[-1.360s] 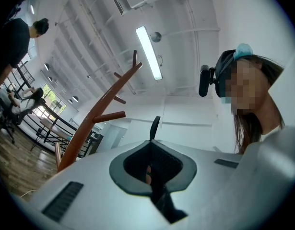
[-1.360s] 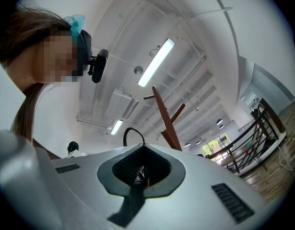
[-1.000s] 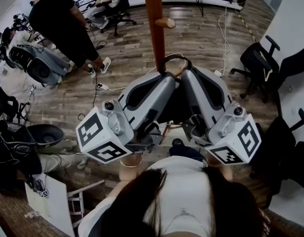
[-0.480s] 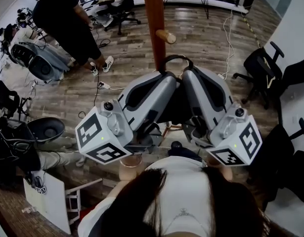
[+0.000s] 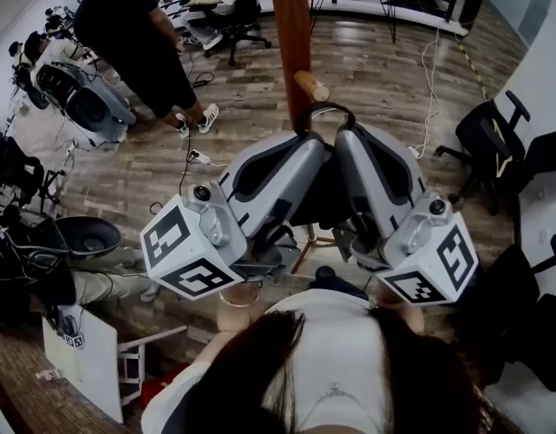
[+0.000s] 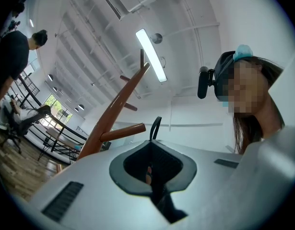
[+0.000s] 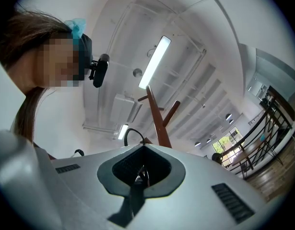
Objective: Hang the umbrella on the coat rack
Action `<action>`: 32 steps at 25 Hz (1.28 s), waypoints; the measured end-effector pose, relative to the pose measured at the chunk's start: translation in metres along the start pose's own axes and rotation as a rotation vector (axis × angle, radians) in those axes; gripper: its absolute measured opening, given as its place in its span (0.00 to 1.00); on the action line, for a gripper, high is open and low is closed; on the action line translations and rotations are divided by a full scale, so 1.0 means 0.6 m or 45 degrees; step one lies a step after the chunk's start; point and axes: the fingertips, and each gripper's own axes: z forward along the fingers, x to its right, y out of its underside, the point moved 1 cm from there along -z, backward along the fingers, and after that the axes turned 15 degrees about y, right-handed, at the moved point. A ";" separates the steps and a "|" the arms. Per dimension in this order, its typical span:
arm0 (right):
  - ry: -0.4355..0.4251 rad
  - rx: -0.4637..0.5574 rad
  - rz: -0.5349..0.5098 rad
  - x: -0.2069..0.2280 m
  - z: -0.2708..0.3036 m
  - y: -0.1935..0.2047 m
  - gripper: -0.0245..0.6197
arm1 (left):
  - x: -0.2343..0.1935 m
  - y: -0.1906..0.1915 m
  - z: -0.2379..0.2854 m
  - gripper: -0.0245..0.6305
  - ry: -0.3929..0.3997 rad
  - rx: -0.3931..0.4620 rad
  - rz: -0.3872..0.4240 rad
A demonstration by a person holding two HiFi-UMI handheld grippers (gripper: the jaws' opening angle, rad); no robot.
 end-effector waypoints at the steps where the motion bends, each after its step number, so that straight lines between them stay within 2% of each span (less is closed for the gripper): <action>1: -0.002 -0.001 0.002 -0.001 0.002 0.000 0.09 | -0.001 -0.002 0.000 0.05 -0.004 -0.002 0.001; 18: -0.021 -0.026 0.041 0.011 0.014 0.015 0.09 | -0.019 0.004 -0.010 0.05 -0.072 -0.022 0.006; 32: -0.001 -0.118 0.093 0.050 0.048 0.054 0.09 | -0.076 0.021 -0.012 0.05 -0.153 -0.033 -0.073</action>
